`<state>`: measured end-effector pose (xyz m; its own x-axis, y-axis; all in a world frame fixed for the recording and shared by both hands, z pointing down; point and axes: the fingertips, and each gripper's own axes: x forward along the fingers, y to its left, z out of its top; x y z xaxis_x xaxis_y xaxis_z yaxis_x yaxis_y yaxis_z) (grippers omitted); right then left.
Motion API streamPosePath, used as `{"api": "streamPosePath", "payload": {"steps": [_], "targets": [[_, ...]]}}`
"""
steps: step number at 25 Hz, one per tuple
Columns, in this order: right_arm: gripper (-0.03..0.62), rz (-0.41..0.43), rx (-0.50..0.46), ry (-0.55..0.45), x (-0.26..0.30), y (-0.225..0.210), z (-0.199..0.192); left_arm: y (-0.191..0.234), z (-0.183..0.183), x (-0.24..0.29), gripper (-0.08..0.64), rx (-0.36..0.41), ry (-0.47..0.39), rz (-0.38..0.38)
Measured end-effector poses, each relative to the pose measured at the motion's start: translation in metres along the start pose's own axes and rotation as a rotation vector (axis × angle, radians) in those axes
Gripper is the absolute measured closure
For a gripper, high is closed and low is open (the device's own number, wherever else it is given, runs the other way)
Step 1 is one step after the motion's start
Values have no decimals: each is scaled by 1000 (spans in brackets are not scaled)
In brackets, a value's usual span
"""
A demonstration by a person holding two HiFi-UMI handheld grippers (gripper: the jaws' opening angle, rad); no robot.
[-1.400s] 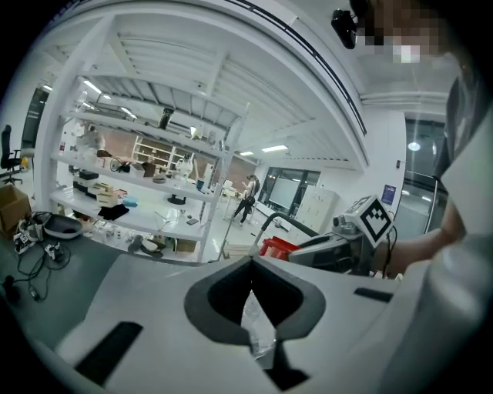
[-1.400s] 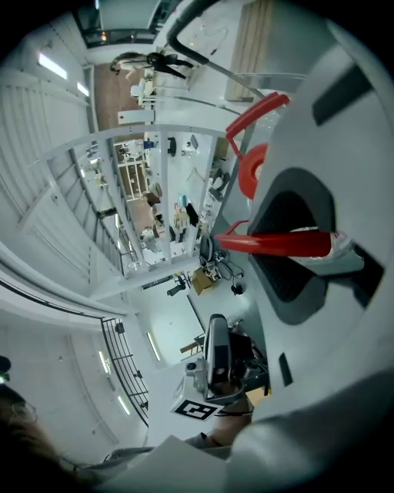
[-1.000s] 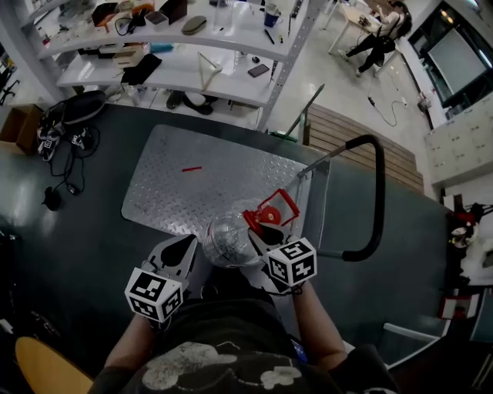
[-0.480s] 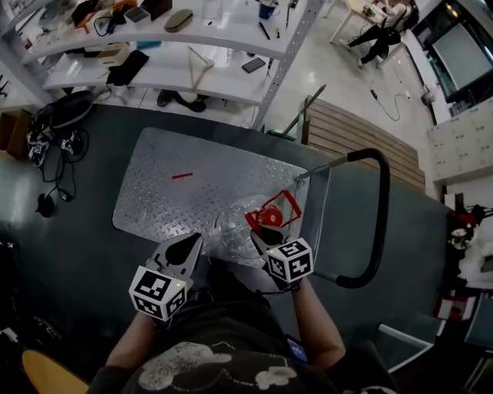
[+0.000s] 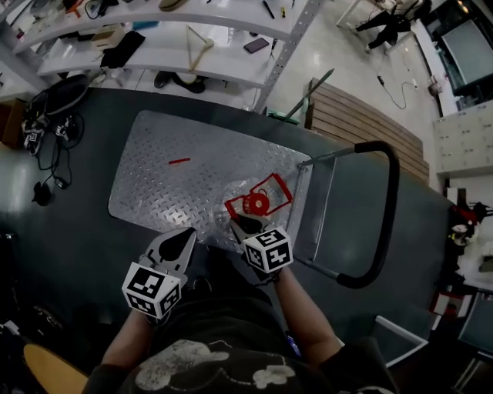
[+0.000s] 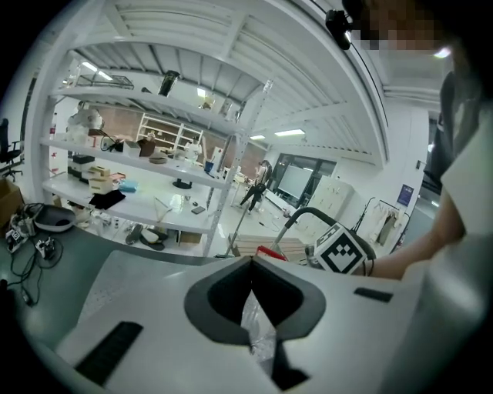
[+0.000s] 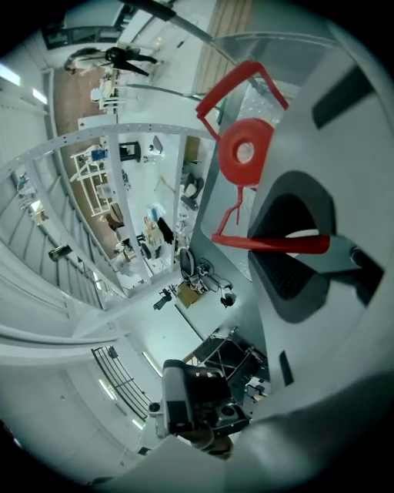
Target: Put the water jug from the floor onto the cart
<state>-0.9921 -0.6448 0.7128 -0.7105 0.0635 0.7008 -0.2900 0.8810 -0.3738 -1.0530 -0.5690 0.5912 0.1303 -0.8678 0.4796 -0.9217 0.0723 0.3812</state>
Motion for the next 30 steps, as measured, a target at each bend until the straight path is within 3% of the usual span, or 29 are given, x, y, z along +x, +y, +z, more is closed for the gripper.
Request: {"api": "streamPosePath", "payload": {"steps": [8,15,21,25,28,30], "targets": [[560,12,62,15,29,47,-28,-5,-21,-21,552,-18,16,34],[549,-21,-56,41,48,65,-37,-5,-34,-47,552,-14,9,72],[497,-22,-57,-96,15,69,-14,-11,-29,-73,552,5,-39,97],[497,-41,-51,-197,-25,85,-1,-16,-25,-106,552,14,-97,122],[507,-22,-56,-272,-56,110,2,-16,-28,-141,552,10,-146,147],[556,-30,-58,-313,-76,124,-1,-16,-31,-165,552,4,-177,158]]}}
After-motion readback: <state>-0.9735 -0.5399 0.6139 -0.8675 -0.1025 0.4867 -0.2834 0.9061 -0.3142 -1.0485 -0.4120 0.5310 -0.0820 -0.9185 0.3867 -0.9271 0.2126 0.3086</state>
